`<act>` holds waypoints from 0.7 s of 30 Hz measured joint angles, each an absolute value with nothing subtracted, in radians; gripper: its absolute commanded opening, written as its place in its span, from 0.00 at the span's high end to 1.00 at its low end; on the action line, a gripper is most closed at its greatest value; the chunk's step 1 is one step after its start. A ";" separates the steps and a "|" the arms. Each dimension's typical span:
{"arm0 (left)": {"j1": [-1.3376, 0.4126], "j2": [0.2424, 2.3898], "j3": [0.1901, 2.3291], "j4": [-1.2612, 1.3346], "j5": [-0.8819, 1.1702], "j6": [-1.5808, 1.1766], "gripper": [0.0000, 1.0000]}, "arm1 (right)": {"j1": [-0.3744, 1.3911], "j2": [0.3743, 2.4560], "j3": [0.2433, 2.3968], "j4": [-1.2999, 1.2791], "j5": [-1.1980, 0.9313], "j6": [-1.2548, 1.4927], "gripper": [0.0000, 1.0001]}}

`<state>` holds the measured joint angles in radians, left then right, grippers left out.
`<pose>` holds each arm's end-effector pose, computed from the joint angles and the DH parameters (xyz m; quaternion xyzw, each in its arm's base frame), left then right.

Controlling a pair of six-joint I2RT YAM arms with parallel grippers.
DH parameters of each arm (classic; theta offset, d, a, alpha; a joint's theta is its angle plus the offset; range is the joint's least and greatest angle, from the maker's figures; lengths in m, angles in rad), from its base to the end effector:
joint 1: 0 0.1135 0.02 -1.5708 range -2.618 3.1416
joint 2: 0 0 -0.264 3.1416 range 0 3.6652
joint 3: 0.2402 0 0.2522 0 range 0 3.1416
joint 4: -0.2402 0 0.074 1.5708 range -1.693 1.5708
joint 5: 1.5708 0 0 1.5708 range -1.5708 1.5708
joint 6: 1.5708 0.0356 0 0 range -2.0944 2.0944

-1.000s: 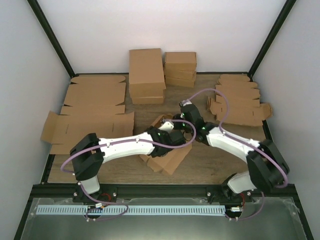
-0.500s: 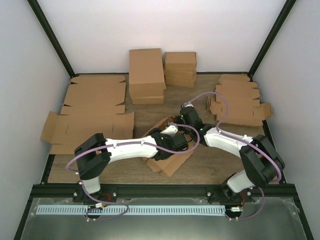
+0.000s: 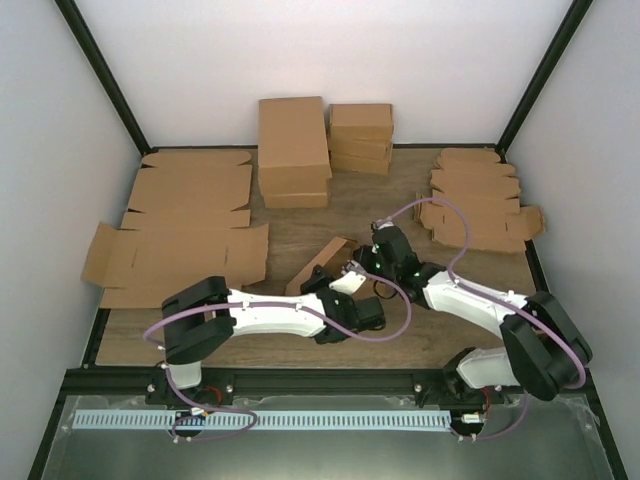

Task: Fold the paper box

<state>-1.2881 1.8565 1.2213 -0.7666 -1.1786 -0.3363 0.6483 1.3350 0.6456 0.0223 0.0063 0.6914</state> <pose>0.1270 -0.3192 0.1834 0.3378 0.7578 0.3300 0.4502 0.2166 0.1638 0.1929 0.0208 0.8994 0.2689 0.3440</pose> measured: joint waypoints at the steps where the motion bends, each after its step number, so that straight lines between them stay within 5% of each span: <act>1: -1.295 1.860 1.220 -0.765 -1.188 -0.341 0.96 | 0.648 1.323 0.636 0.022 0.002 0.692 0.93; 15: -1.316 1.877 1.204 -0.675 -1.186 -0.309 0.96 | 0.616 1.290 0.617 -0.034 -0.053 0.652 0.91; 21: -1.316 1.879 1.201 -0.640 -1.148 -0.267 0.83 | 0.599 1.301 0.618 -0.052 -0.113 0.656 0.91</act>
